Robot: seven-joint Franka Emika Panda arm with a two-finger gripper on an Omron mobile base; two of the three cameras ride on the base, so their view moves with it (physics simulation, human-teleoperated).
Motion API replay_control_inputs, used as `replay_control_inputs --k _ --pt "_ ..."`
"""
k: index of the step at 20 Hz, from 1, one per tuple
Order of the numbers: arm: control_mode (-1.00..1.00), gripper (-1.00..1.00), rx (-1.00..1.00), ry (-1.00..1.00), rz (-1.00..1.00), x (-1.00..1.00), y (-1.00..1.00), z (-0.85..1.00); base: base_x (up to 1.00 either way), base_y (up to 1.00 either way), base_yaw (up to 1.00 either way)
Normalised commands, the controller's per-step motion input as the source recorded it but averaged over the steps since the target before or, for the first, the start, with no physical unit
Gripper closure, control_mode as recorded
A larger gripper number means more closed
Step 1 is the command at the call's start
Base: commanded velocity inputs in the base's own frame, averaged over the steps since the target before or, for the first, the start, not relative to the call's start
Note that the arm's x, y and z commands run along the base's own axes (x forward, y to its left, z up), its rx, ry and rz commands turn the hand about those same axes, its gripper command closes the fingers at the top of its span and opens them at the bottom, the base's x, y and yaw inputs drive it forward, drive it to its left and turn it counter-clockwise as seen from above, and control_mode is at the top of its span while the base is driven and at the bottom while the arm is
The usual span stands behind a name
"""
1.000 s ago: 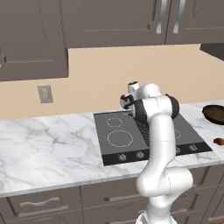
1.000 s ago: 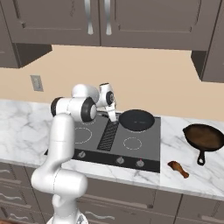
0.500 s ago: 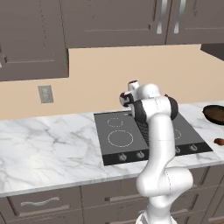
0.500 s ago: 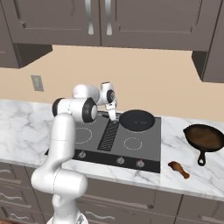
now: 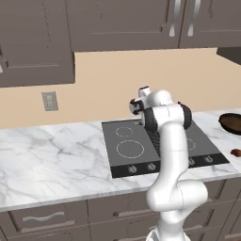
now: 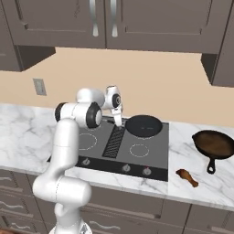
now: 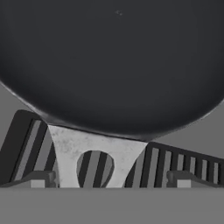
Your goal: Place both pans onto different burners. Then place the tomato and the chicken drumstick on different pans.
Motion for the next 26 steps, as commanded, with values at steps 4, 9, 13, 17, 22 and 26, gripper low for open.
replay_control_inputs --k 4,9,13,17,22,26 --pt "-1.0 -1.0 0.01 0.04 -0.01 -0.98 -0.42 -0.65 0.0 0.0 0.0" --pt "-1.0 -1.0 0.06 -0.05 0.0 -1.0 -0.44 -0.5 0.0 0.0 0.0" --pt "-1.0 -1.0 0.09 -0.18 0.0 -1.0 -0.39 -0.33 0.0 0.0 0.0" --pt "-1.0 -1.0 0.04 -0.2 0.0 -0.66 -0.14 -0.17 0.0 0.0 0.0" --pt "-1.0 -1.0 0.01 -0.19 0.0 -0.47 0.05 -0.02 0.0 0.0 0.0" --pt "-1.0 -1.0 0.0 -0.17 0.0 -0.22 0.31 0.0 0.0 0.0 0.0"
